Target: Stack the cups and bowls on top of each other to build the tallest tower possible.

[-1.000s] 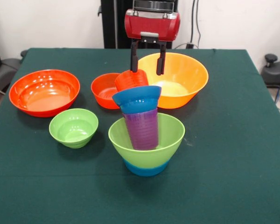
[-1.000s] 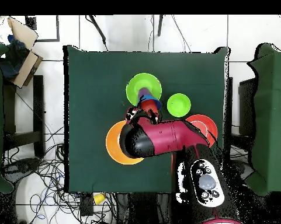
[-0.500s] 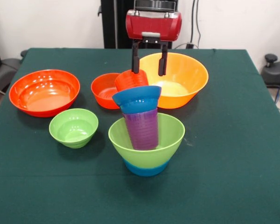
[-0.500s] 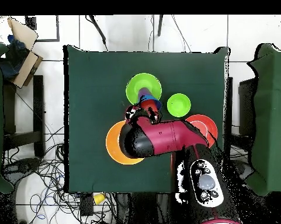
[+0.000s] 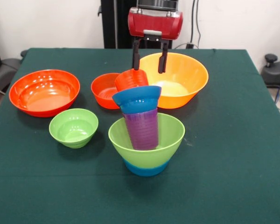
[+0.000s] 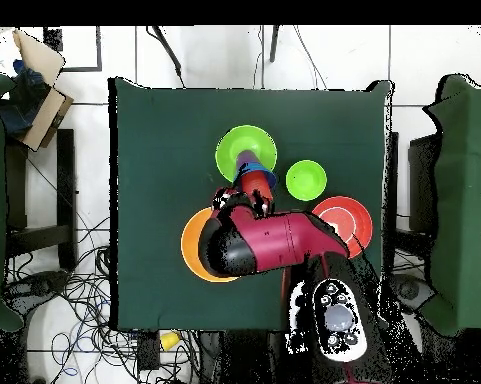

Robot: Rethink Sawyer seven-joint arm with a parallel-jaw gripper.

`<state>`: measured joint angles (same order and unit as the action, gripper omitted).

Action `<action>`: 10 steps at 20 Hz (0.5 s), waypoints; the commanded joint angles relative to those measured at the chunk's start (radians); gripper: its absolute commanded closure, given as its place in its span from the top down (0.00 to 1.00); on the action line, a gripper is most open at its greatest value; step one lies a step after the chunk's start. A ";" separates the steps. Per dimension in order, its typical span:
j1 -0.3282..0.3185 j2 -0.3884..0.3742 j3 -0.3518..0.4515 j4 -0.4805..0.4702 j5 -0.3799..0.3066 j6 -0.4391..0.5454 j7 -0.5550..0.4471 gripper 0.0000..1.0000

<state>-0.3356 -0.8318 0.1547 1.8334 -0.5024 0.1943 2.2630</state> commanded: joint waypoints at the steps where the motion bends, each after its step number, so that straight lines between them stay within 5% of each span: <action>1: 0.002 0.033 -0.028 0.091 -0.062 0.042 0.001 1.00; 10: -0.002 0.045 -0.062 0.144 -0.089 -0.040 0.014 1.00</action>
<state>-0.3411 -0.8336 0.1052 1.8981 -0.5022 0.1941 2.2630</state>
